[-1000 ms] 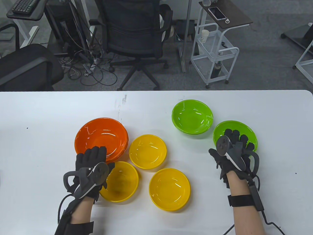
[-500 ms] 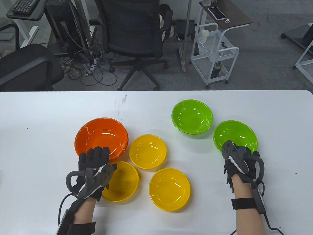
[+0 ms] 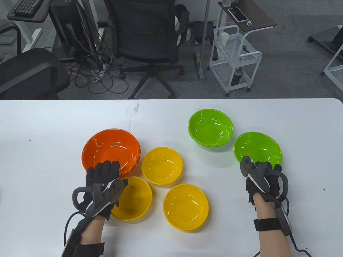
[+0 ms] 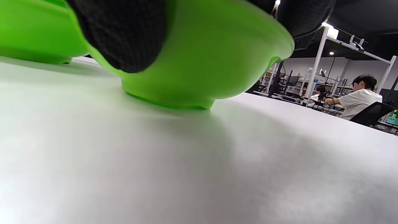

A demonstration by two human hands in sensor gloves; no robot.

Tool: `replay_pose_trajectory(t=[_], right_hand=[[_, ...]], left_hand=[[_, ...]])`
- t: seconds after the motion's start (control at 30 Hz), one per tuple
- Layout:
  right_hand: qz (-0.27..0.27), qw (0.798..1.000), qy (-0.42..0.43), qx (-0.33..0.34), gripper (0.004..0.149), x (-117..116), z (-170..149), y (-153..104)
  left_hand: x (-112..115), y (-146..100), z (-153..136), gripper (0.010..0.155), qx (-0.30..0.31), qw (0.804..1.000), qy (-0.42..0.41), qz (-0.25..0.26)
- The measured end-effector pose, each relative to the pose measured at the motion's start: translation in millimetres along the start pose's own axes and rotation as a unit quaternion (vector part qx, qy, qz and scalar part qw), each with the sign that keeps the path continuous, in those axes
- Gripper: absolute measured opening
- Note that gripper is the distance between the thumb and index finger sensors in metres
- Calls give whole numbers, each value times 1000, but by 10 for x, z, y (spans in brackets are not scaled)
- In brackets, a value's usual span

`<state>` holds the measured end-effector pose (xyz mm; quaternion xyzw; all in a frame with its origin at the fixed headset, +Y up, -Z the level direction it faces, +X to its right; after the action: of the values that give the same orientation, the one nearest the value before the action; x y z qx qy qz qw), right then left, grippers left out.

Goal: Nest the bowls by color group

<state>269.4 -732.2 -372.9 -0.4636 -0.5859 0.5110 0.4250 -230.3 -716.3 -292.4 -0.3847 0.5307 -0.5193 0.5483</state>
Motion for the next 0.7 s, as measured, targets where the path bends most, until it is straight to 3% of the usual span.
replay_pose_trajectory(t=[0.37, 0.7], right_hand=[[-62, 998, 12, 3, 40, 538, -22, -27], [-136, 990, 9, 23, 40, 1030, 174, 66]], left_hand=[[-6, -3, -17, 73, -4, 1000, -5, 2], [4, -3, -22, 73, -4, 1000, -7, 1]])
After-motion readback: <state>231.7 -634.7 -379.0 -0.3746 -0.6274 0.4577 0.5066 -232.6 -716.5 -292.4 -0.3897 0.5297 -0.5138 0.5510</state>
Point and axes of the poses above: the tracker on the back of each hand, its own z axis roughly to the thumb side, its own y axis roughly from the wrist to the fingertips, x = y × z, the point moved 3 cm from there along y, roughly from the wrist to the fingertips, and after that the axes turned 10 degrees about x, right-handed, at the moved point
